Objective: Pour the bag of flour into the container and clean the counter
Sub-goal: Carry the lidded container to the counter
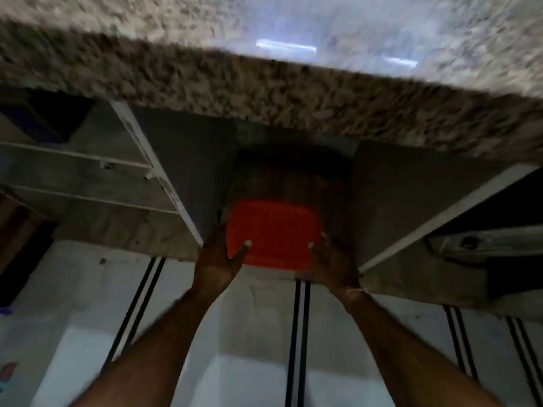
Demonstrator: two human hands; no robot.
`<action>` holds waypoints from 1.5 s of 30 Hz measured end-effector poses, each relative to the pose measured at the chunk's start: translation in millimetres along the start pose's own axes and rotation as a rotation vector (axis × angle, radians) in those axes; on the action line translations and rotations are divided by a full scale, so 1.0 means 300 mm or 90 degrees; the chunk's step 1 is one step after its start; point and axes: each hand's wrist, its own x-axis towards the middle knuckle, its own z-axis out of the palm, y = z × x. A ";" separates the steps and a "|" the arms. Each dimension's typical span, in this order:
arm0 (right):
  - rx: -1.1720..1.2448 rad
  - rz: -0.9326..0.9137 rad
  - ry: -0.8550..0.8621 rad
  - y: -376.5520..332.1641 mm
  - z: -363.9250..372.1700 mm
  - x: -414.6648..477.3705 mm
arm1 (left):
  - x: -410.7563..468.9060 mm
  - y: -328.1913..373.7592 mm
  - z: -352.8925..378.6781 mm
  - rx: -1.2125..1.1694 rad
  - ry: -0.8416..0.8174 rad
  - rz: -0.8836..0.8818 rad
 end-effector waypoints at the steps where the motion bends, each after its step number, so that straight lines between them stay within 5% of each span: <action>1: 0.039 -0.012 0.005 0.045 0.045 0.036 | 0.027 -0.063 0.048 -0.022 -0.019 -0.028; 4: 0.099 0.019 -0.040 0.147 0.132 0.160 | 0.122 -0.246 0.180 -0.034 -0.090 -0.076; 12: 0.217 0.136 -0.026 0.281 0.289 0.389 | 0.432 -0.828 0.505 -0.156 0.011 -0.230; 15: 0.216 0.136 0.020 0.297 0.286 0.385 | 0.454 -0.846 0.510 -0.164 0.029 -0.245; 21: 0.246 0.133 0.095 0.203 0.175 0.180 | 0.185 -0.340 0.263 -0.161 0.017 -0.268; 34: 0.211 0.183 0.089 -0.652 -0.527 -0.718 | -0.383 0.575 -0.565 -0.088 0.043 -0.350; 45: 0.147 0.102 0.178 -1.316 -1.052 -0.996 | -0.390 1.200 -1.090 -0.130 0.069 -0.276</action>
